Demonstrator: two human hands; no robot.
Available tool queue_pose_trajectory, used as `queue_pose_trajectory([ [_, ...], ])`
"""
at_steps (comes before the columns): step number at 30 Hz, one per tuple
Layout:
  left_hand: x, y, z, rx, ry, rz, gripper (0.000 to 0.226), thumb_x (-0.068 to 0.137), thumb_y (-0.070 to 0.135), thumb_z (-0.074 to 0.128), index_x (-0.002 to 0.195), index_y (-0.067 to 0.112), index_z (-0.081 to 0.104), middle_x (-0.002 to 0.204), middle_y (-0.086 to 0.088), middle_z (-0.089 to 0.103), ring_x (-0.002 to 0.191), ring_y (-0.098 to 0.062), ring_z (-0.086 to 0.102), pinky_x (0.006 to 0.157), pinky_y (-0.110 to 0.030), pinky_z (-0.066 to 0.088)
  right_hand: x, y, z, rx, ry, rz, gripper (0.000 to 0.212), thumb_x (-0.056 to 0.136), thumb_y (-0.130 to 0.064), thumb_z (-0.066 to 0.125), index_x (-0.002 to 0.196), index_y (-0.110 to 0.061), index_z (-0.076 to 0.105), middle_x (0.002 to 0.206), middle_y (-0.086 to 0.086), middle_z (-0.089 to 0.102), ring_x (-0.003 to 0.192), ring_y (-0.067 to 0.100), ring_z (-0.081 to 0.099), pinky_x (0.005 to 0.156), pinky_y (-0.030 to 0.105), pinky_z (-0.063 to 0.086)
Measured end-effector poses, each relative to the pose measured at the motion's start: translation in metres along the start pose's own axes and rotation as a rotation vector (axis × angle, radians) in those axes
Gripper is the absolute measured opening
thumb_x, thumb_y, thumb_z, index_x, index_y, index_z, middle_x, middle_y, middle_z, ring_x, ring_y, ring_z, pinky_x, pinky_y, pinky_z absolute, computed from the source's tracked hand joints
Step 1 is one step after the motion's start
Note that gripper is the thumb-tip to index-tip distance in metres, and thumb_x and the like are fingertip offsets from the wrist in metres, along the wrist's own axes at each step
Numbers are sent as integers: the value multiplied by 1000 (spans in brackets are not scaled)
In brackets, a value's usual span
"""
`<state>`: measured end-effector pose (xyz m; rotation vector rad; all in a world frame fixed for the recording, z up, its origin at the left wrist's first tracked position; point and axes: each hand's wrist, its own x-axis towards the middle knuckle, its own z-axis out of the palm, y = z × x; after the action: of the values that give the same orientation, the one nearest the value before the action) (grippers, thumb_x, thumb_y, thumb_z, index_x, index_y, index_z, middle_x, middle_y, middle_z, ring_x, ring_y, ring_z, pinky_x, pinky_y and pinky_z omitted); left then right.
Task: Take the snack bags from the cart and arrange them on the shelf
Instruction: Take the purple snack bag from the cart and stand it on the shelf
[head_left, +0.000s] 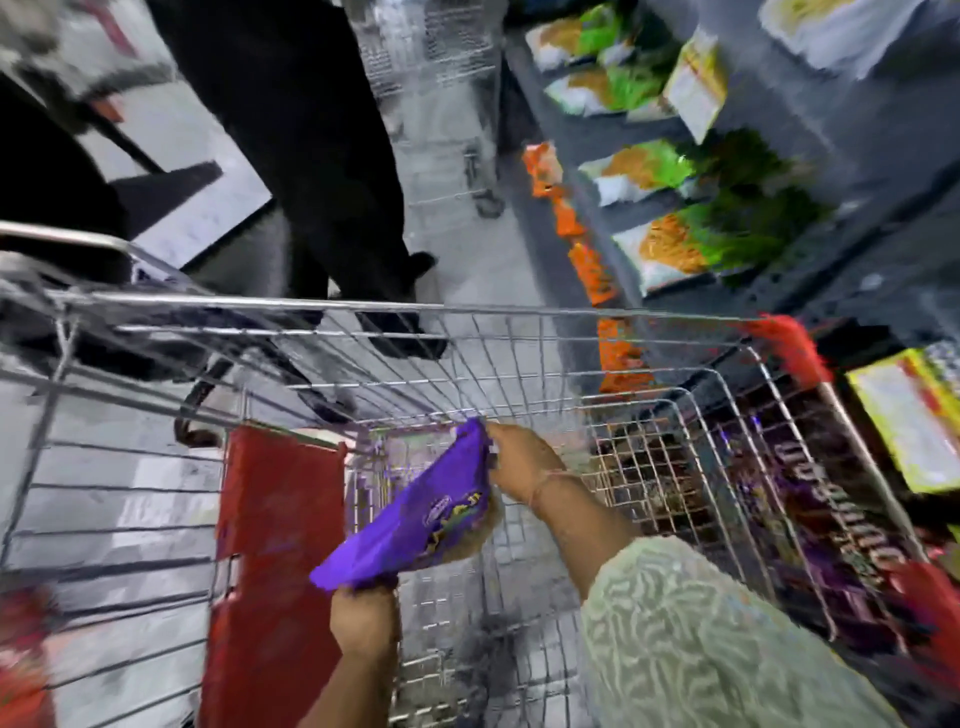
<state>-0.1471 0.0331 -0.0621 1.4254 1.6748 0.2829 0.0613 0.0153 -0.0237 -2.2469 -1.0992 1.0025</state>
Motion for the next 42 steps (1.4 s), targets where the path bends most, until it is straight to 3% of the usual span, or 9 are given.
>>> queue_pose_trajectory([
  [3,1,5,-4,5,38,-214,29,83,7,55,100,-15,59,105,-40,61,101,-49,58,80,-44,47,4,2,10,118,117,69,26,80,-5,53,102,-11,65,107,25,67,96,28,62,79,32,46],
  [7,6,7,-5,-115,99,-81,11,77,-1,61,84,-9,66,80,-29,67,83,-25,58,62,-31,40,-12,21,9,306,257,193,13,76,-7,63,85,-11,70,89,17,73,85,26,64,74,32,50],
  [10,7,33,-7,-469,24,46,42,76,-15,52,58,23,60,53,10,58,57,-2,49,60,-19,38,-46,31,1,571,390,212,16,76,3,62,75,-10,71,75,6,64,76,17,55,65,23,44],
  [13,-9,79,-14,-629,-114,193,41,78,-15,49,59,21,43,50,14,50,46,6,41,54,-9,35,-92,30,-17,827,551,193,31,80,1,58,58,-22,57,62,0,53,62,9,46,61,27,38],
  [18,-70,154,-15,-787,-342,440,32,74,0,55,59,23,40,60,5,35,51,4,34,57,-10,33,-170,7,-65,1057,883,0,30,84,-7,52,59,-20,44,60,-4,41,50,-5,36,51,13,32],
  [22,-136,204,-11,-820,-492,617,38,80,-13,47,62,19,40,60,0,33,46,5,37,54,-6,35,-240,-5,-114,1094,1236,-111,30,88,-1,46,64,-20,47,44,-20,55,46,-8,42,48,6,35],
  [29,-288,268,24,-889,-831,817,29,77,-8,53,64,16,45,38,11,53,40,5,43,46,-6,36,-375,9,-190,1090,1841,-322,24,86,-11,46,65,-21,50,44,-17,55,46,-5,42,48,10,36],
  [34,-390,291,82,-804,-1070,884,28,72,-3,62,60,19,49,36,15,54,40,4,43,50,-14,37,-470,57,-225,975,2140,-284,21,82,-16,50,61,-22,51,48,-14,55,54,2,45,55,20,37],
  [42,-469,306,191,-536,-1318,768,30,78,2,58,58,23,50,42,10,50,53,-11,39,57,-26,34,-535,136,-243,826,2304,-46,19,75,-26,54,58,-30,61,60,-4,50,61,16,40,68,36,32],
])
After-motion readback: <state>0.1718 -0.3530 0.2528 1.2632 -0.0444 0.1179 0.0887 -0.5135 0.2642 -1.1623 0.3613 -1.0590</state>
